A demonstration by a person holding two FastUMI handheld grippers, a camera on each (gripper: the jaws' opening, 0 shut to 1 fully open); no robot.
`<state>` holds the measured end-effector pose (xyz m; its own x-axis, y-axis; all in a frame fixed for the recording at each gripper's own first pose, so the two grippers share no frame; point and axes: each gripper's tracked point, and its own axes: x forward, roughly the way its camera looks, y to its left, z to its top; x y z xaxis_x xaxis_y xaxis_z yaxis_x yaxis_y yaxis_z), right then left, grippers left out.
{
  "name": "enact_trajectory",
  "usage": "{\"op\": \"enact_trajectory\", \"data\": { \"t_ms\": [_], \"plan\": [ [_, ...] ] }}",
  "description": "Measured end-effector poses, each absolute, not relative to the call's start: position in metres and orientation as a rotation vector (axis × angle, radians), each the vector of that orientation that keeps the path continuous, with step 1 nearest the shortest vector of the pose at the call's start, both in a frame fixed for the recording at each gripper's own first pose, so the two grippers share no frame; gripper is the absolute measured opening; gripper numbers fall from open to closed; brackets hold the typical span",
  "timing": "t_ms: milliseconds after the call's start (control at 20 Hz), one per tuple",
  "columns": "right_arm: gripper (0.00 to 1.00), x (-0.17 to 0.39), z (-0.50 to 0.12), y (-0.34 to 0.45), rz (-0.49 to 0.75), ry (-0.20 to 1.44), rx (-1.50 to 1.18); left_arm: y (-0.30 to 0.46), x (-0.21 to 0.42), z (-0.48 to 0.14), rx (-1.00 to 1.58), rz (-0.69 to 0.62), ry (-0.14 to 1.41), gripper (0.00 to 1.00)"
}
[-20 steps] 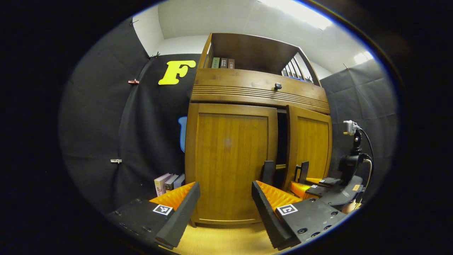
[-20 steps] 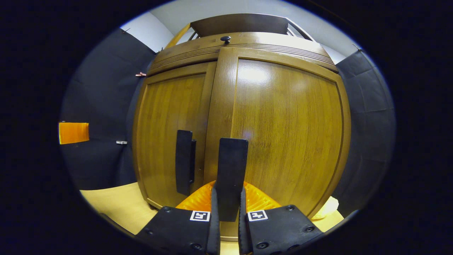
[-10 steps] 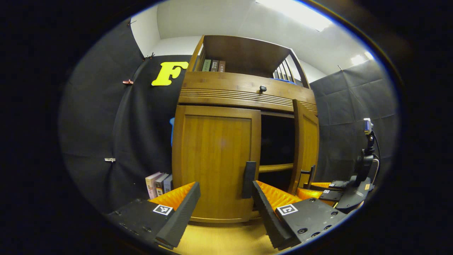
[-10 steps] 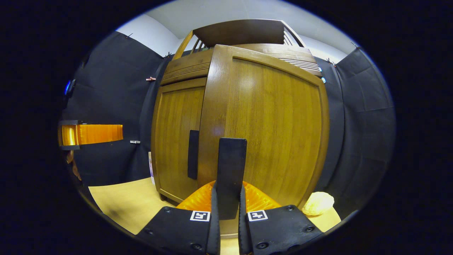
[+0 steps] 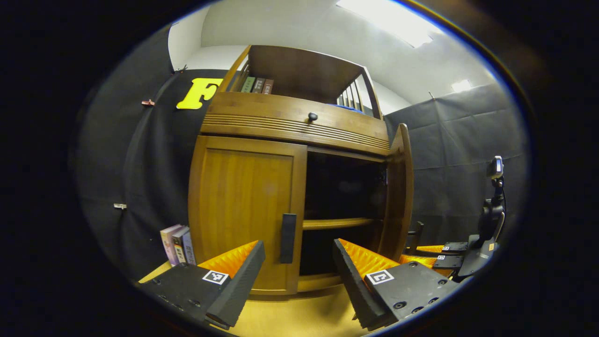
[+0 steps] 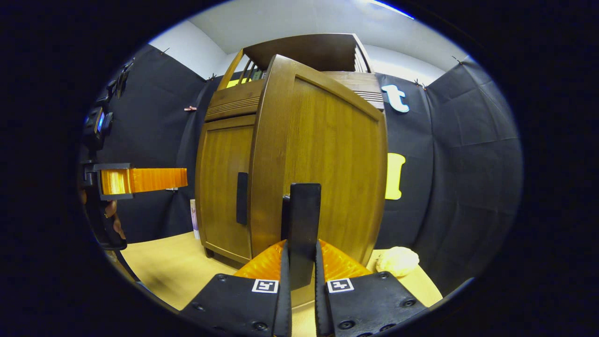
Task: Open the right door of the double-door shoe cabinet with the right hand, and open the left door with the left hand.
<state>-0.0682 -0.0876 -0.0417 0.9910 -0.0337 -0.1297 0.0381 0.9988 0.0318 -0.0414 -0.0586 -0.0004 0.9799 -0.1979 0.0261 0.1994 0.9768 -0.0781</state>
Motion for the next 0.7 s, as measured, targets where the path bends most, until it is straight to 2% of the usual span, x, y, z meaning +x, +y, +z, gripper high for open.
{"op": "enact_trajectory", "data": {
  "t_ms": [150,200,250,300,400,450,500,600,650,700],
  "plan": [
    [0.23,-0.080,-0.038,-0.102,-0.078,0.127,0.032,-0.074,-0.036,-0.005,-0.075,-0.231,-0.006,0.91],
    [0.18,-0.084,-0.038,-0.107,-0.090,0.128,0.028,-0.078,-0.034,-0.008,-0.076,-0.239,-0.003,0.91],
    [0.18,-0.088,-0.039,-0.113,-0.101,0.127,0.027,-0.083,-0.033,-0.009,-0.078,-0.247,0.002,0.91],
    [0.18,-0.090,-0.038,-0.117,-0.109,0.126,0.024,-0.086,-0.031,-0.010,-0.082,-0.255,0.005,0.88],
    [0.18,-0.099,-0.037,-0.127,-0.123,0.126,0.018,-0.093,-0.028,-0.012,-0.095,-0.266,0.008,0.88],
    [0.18,-0.102,-0.037,-0.133,-0.130,0.127,0.015,-0.096,-0.027,-0.013,-0.100,-0.269,0.011,0.91],
    [0.22,-0.104,-0.035,-0.136,-0.139,0.126,0.008,-0.097,-0.024,-0.015,-0.101,-0.268,0.015,0.88],
    [0.22,-0.111,-0.036,-0.150,-0.166,0.123,-0.013,-0.097,-0.021,-0.016,-0.094,-0.250,0.014,0.91],
    [0.22,-0.115,-0.036,-0.158,-0.179,0.123,-0.024,-0.097,-0.019,-0.015,-0.091,-0.239,0.006,0.87],
    [0.27,-0.118,-0.036,-0.165,-0.189,0.123,-0.028,-0.098,-0.018,-0.014,-0.088,-0.227,-0.005,0.87]
  ]
}}
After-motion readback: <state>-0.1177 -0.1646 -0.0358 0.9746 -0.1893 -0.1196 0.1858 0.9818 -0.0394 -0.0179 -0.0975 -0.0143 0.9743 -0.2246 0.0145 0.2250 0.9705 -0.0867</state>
